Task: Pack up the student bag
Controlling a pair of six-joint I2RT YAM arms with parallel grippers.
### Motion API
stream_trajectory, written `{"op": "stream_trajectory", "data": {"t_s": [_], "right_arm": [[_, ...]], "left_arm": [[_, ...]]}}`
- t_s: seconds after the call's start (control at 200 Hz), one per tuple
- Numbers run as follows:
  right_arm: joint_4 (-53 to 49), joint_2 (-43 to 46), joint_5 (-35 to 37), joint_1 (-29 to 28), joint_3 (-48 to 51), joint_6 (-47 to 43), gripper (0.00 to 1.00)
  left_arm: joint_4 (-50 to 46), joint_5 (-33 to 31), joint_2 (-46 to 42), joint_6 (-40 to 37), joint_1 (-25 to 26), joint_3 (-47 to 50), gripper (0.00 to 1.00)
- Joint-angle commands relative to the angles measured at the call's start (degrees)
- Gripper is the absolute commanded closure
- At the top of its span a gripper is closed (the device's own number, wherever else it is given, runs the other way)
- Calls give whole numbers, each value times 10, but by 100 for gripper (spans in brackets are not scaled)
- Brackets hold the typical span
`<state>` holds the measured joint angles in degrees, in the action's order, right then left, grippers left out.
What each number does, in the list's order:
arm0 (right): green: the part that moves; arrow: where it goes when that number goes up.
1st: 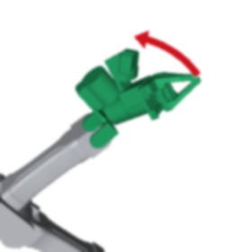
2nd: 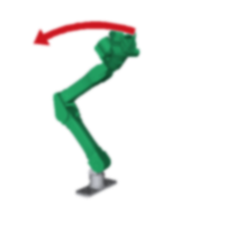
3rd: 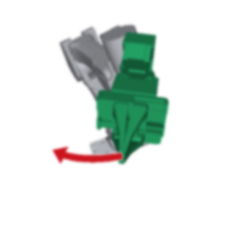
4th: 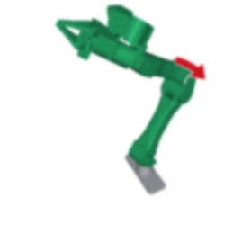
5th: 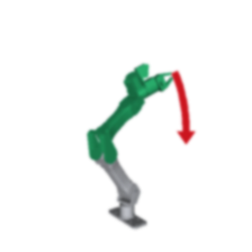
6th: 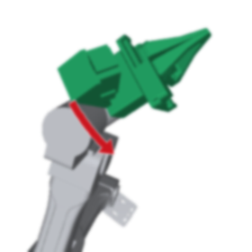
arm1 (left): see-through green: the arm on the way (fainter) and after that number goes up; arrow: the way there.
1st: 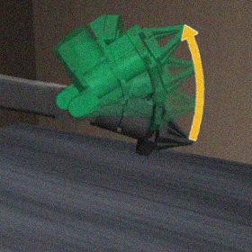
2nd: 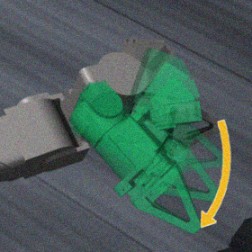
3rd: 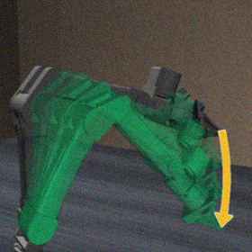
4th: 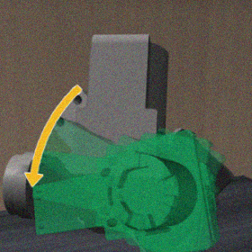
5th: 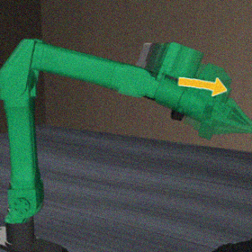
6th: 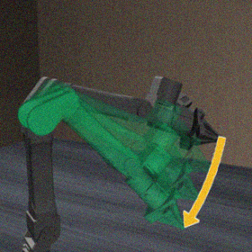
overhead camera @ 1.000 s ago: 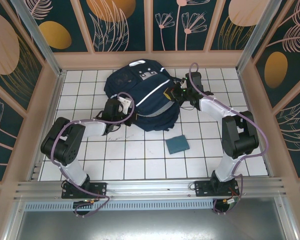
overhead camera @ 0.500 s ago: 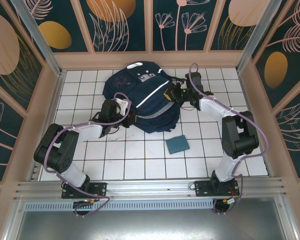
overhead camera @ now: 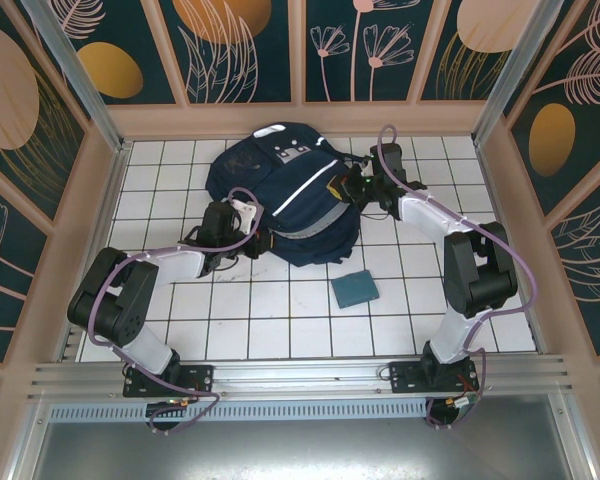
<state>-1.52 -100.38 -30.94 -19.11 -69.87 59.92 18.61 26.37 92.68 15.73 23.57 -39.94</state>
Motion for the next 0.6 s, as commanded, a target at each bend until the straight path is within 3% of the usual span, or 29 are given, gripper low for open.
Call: {"op": "stream_trajectory", "data": {"t_s": [0.0, 0.135, 0.445, 0.595], "right_arm": [[33, 5, 11, -2, -26, -8, 100], [47, 4, 17, -6, -16, -6, 100], [101, -7, 29, -30, 15, 25, 100], [107, -10, 34, -43, 26, 25, 100]], "left_arm": [[-24, 12, -24, -8, 3, 14, 91], [-26, 25, -46, 9, 8, 24, 100], [-11, 7, -78, 35, 93, 41, 100], [41, -5, -64, 81, 120, 31, 100]]}}
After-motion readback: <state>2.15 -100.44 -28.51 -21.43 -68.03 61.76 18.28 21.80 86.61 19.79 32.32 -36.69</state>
